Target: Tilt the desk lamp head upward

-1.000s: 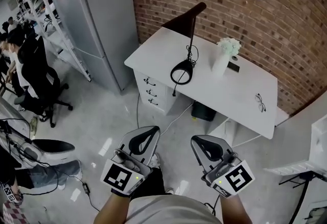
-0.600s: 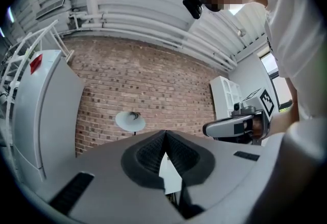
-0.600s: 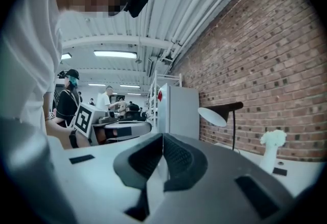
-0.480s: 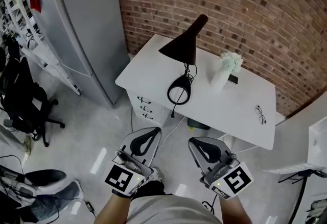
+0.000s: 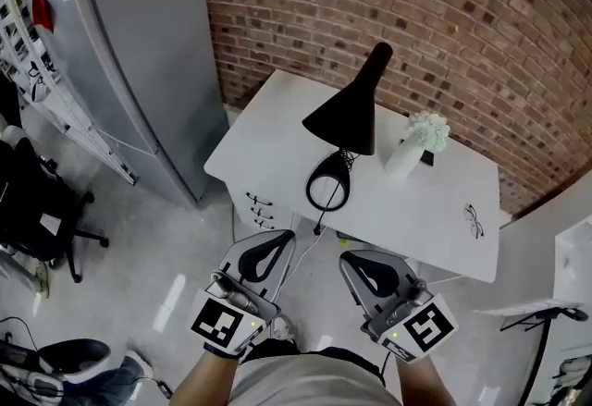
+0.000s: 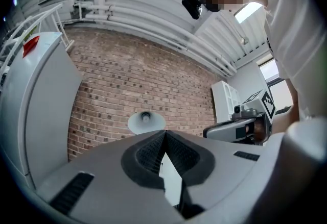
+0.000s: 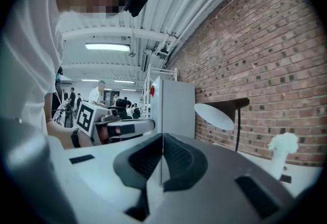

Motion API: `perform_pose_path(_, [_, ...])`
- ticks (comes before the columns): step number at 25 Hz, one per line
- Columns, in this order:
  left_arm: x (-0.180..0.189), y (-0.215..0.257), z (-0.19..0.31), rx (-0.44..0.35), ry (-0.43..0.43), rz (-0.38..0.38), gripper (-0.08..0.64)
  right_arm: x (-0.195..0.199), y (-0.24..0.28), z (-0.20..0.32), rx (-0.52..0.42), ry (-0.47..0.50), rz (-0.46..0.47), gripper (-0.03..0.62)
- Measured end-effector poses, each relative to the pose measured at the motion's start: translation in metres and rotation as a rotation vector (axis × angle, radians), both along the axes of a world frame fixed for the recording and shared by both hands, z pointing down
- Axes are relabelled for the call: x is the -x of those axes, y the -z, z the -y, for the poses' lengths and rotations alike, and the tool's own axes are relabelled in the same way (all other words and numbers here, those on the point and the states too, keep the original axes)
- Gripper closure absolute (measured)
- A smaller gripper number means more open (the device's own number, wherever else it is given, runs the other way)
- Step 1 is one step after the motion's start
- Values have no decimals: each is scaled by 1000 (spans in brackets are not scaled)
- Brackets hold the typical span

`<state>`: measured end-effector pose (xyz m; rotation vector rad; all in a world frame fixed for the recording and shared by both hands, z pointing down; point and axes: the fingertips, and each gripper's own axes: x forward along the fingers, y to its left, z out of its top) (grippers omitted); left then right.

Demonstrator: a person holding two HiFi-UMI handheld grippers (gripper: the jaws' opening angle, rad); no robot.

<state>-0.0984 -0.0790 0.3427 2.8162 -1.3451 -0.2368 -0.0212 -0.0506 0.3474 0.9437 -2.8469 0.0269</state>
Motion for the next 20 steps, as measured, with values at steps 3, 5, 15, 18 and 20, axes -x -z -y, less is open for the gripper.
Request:
perform_pose_path(3, [-2, -2, 11, 1, -12, -5, 552, -1, -1, 8, 5, -14, 2, 574])
perform_pose_path(5, [-8, -3, 15, 7, -26, -4, 552, -5, -2, 12, 13, -28, 7, 574])
perform_pose_path(15, [-23, 0, 53, -1, 38, -2, 552, -26, -8, 51, 24, 15, 25, 574])
perform_pose_path(18, [-29, 9, 67, -10, 56, -1, 552, -32, -4, 68, 17, 46, 22, 574])
perform_pose_path(20, [-32, 14, 81, -25, 71, 1, 552, -36, -1, 81, 6, 57, 27, 574])
